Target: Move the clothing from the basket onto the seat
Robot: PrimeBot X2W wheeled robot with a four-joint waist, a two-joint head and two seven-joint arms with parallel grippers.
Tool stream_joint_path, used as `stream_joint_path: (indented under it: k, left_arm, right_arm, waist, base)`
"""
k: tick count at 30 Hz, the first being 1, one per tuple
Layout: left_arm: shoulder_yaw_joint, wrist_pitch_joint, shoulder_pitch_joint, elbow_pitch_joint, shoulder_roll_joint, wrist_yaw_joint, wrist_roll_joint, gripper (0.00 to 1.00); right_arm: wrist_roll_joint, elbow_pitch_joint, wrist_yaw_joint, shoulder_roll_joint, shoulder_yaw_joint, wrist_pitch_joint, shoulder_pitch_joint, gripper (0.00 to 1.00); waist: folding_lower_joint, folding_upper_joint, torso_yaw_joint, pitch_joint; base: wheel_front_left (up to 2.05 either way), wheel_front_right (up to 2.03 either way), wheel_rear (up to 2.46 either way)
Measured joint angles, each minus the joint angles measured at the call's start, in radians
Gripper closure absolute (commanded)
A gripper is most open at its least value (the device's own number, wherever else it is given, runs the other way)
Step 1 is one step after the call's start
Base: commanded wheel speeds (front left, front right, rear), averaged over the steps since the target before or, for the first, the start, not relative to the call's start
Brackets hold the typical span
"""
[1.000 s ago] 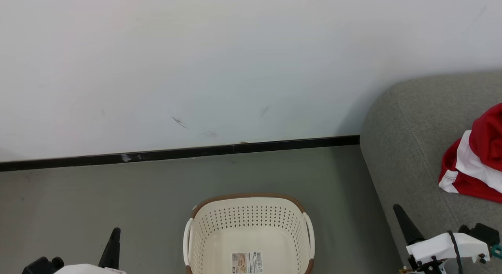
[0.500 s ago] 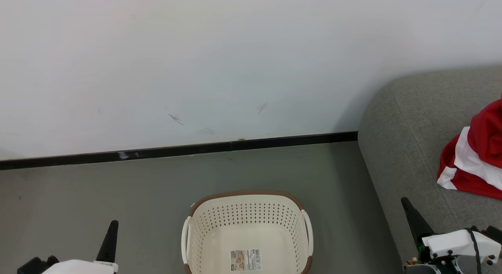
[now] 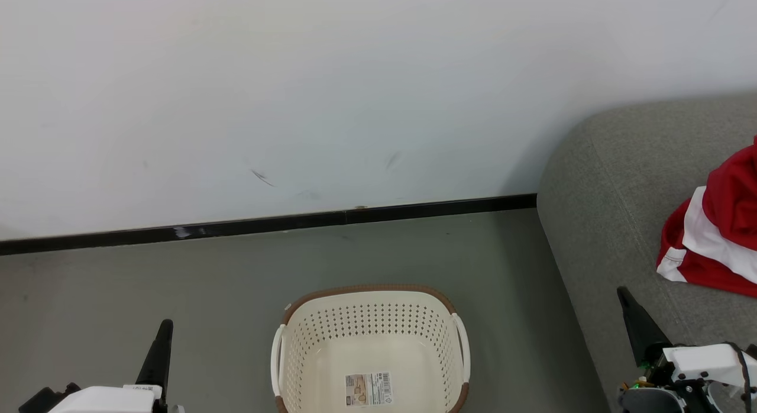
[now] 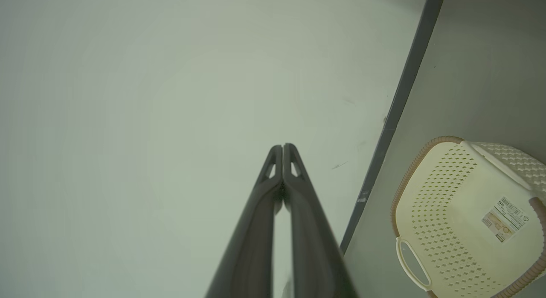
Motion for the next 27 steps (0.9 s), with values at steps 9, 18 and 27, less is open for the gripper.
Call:
stream_joint_path:
  k: [9,18,27]
  left_arm:
    - [0.028,0.032,-0.005,-0.003,-0.012,-0.015,-0.087,1.0]
    - [0.03,0.032,-0.005,-0.004,-0.013,-0.021,-0.091,1.0]
    - [0.03,0.032,-0.005,-0.005,-0.013,-0.021,-0.091,1.0]
  right_arm:
    - [0.117,-0.018,0.0,0.001,-0.027,0.028,0.0,1.0]
    - [0.116,-0.022,0.0,0.001,-0.027,0.03,0.0,1.0]
    - [0.116,-0.022,0.0,0.001,-0.027,0.03,0.0,1.0]
  waist:
    - [-0.0001,0.0,-0.004,0.005]
    - [-0.0001,0.0,-0.004,0.005]
    - [-0.0002,0.0,-0.004,0.005]
  base:
    - [0.0,0.0,0.0]
    - [0.0,0.0,0.0]
    - [0.0,0.0,0.0]
